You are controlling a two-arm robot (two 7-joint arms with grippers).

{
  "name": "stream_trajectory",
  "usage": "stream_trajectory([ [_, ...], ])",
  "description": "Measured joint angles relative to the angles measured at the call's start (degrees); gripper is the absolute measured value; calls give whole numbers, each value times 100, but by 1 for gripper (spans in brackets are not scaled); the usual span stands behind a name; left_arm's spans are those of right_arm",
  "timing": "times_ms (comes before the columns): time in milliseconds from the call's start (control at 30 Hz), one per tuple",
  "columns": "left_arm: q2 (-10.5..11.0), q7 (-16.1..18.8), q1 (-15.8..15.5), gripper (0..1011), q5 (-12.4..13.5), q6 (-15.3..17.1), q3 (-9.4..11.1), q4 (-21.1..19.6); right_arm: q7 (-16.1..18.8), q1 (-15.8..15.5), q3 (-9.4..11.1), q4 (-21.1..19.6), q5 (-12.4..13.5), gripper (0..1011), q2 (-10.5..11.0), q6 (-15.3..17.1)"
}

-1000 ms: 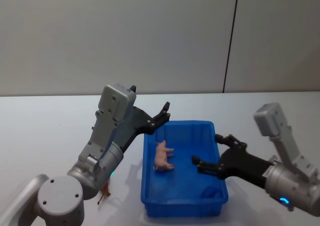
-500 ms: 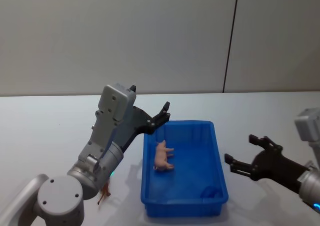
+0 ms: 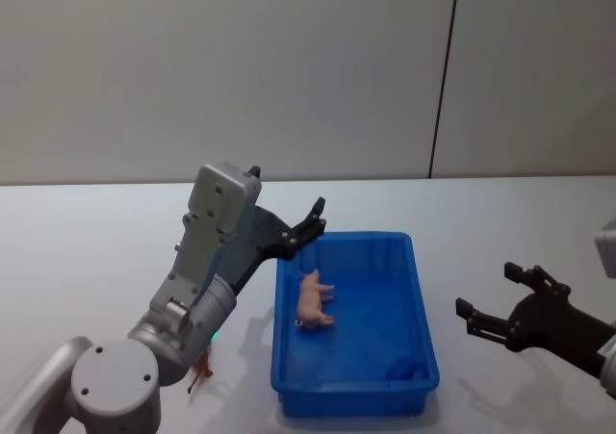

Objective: Pick up the two dolls from the table and place them into the box.

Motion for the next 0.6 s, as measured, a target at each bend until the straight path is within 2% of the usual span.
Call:
stream_trajectory([
  [367,185,364,293,1001,-145,457,-33,-327,-30,-56,40,-23,35,1001,68,-34],
  [600,481,806,739,1001,-492,850,-90,-681,-41,-76,53,-29,48,1001,91,-47],
])
